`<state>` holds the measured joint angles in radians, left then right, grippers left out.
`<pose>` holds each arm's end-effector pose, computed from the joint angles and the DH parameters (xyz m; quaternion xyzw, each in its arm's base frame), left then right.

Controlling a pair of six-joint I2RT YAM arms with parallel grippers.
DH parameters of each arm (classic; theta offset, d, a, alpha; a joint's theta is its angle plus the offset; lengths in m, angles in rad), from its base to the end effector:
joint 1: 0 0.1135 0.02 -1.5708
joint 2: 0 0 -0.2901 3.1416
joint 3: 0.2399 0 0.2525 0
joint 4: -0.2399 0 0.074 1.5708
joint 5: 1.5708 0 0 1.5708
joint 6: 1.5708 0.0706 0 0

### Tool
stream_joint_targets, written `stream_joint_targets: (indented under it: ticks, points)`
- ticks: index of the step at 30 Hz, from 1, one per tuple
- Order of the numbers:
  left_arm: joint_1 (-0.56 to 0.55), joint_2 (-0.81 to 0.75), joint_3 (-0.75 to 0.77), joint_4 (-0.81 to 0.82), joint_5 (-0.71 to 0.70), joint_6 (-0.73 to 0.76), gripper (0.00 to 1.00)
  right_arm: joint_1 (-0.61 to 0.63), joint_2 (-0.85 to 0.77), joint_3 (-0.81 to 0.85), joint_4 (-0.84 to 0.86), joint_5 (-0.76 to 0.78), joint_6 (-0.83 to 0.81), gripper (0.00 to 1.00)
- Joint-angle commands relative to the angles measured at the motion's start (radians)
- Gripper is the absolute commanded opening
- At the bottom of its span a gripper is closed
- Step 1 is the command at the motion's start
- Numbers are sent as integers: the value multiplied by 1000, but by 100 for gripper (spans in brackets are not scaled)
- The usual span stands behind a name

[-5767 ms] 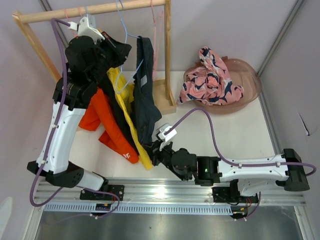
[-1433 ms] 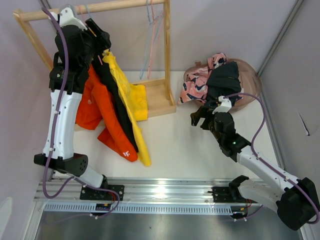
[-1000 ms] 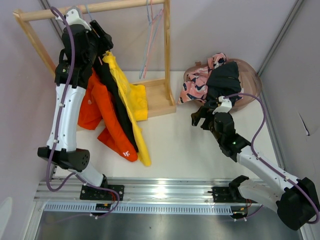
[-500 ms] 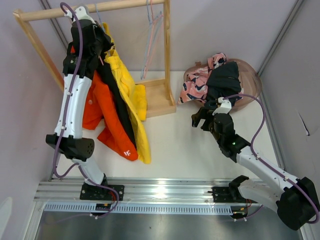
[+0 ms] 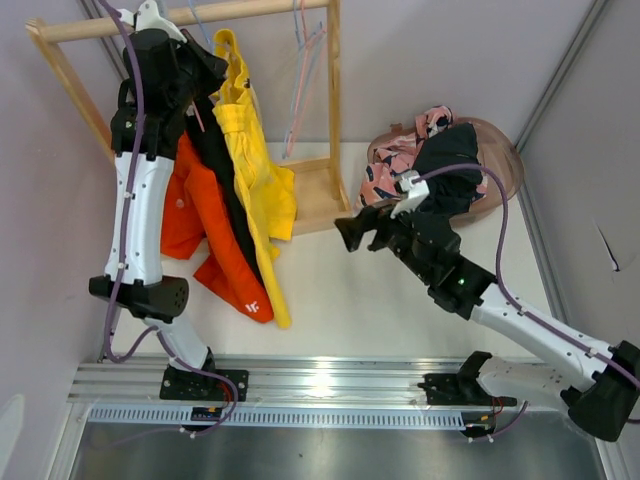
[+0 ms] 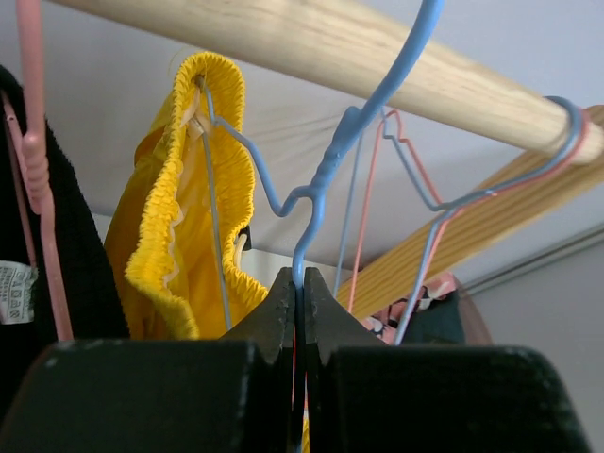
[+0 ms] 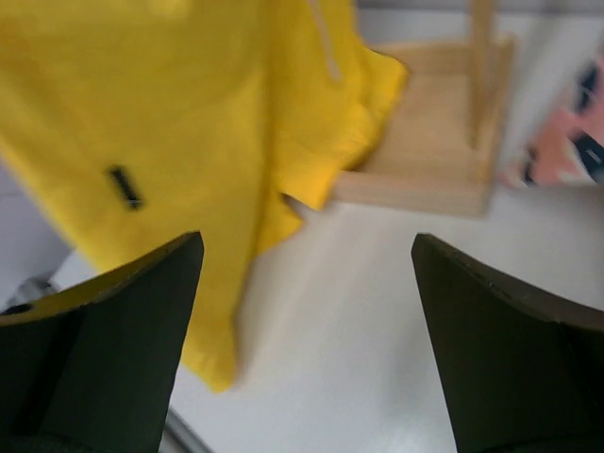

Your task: Remove the shorts from the hanger

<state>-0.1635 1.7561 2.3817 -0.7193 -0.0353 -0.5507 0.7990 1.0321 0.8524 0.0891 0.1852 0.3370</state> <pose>0.3764 -0.0596 0.5774 -0.1539 0.7232 -0.2231 0.6352 0.1948 0.1816 0.3647 -0.1076 0.7300 0.3037 0.6028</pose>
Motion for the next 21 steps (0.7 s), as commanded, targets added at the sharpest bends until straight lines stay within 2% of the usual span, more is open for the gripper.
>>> stream_joint_targets:
  ticks: [1,2,6,10,17,21]
  points:
    - [-10,-59,59,95,67,-61,0,145,61,212,86,13,-125,99]
    - [-11,-64,53,96,71,-64,0,173,84,288,86,20,-136,99]
    - [-13,-105,8,107,89,-86,0,287,222,425,113,59,-168,99]
    - [-16,-157,-39,119,110,-104,0,359,330,508,155,71,-173,99]
    - [-21,-266,-144,136,166,-140,0,378,499,579,231,86,-155,99]
    - [-21,-355,-260,175,179,-160,0,378,563,622,259,108,-148,99]
